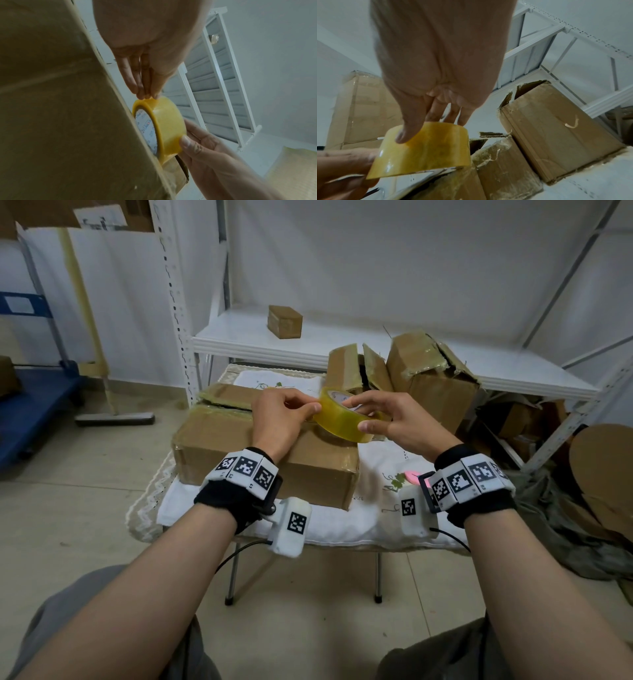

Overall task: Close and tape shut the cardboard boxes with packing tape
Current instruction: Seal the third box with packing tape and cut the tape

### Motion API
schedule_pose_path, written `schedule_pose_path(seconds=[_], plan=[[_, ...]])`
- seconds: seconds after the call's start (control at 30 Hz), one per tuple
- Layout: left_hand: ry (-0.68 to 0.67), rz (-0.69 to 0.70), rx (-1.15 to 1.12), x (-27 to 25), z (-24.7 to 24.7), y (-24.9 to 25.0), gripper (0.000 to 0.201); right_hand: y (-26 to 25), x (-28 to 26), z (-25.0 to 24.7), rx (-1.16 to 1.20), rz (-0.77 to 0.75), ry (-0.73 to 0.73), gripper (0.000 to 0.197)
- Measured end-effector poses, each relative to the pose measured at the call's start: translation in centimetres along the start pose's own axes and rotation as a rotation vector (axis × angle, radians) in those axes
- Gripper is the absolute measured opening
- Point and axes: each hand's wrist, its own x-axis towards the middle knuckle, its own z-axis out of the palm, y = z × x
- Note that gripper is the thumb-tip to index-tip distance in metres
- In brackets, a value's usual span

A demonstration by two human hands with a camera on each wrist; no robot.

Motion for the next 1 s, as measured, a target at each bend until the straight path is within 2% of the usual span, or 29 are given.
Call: schedule_pose_path(seconds=[0.1, 0.23, 0.27, 0.37, 0.47, 0.6, 0.73, 0.8, 0.9, 0.93, 1.0], plan=[[0.018, -0.012, 0.035, 0.2, 0.1, -0.4, 0.004, 0.0, -0.1, 0.1, -0.134, -0.022, 0.043, 0.016], [0.017, 0.007, 0.046, 0.0, 0.2, -0.4, 0.003, 1.2, 0.1, 0.2, -0.451, 0.055, -0.110, 0.047], [0.020, 0.019, 0.053, -0.1, 0.2, -0.3, 0.003, 1.4, 0.2, 0.2, -0.458, 0.053, -0.101, 0.045], [0.044, 0.019, 0.061, 0.2, 0.1, -0.3, 0.006, 1.1, 0.1, -0.2, -0.348, 0.004, -0.011, 0.028], [0.033, -0.069, -0.091, 1.1, -0.2, -0.3, 0.009, 0.7, -0.2, -0.2, -0.208, -0.055, 0.016, 0.033], [-0.103, -0.218, -0.282, 1.4, -1.0, -0.1, 0.013, 0.0, -0.3, 0.5, -0.031, -0.085, 0.029, 0.037], [-0.151, -0.341, -0.410, 1.6, -1.5, -0.2, 0.004, -0.7, 0.0, 0.9, 0.056, -0.107, 0.179, 0.032], [-0.161, -0.388, -0.412, 1.4, -1.4, -0.2, 0.004, -0.5, 0.1, 1.2, 0.075, -0.096, 0.201, 0.040], [-0.154, -0.420, -0.414, 1.2, -1.1, -0.4, 0.008, 0.1, 0.3, 1.6, 0.013, -0.026, 0.071, 0.084], [-0.149, -0.423, -0.422, 1.3, -1.2, -0.5, 0.009, 0.6, 0.4, 1.7, -0.033, -0.021, 0.051, 0.087], [-0.149, -0.427, -0.438, 1.4, -1.3, -0.4, 0.010, 1.0, 0.7, 1.7, -0.099, -0.024, 0.128, 0.069]])
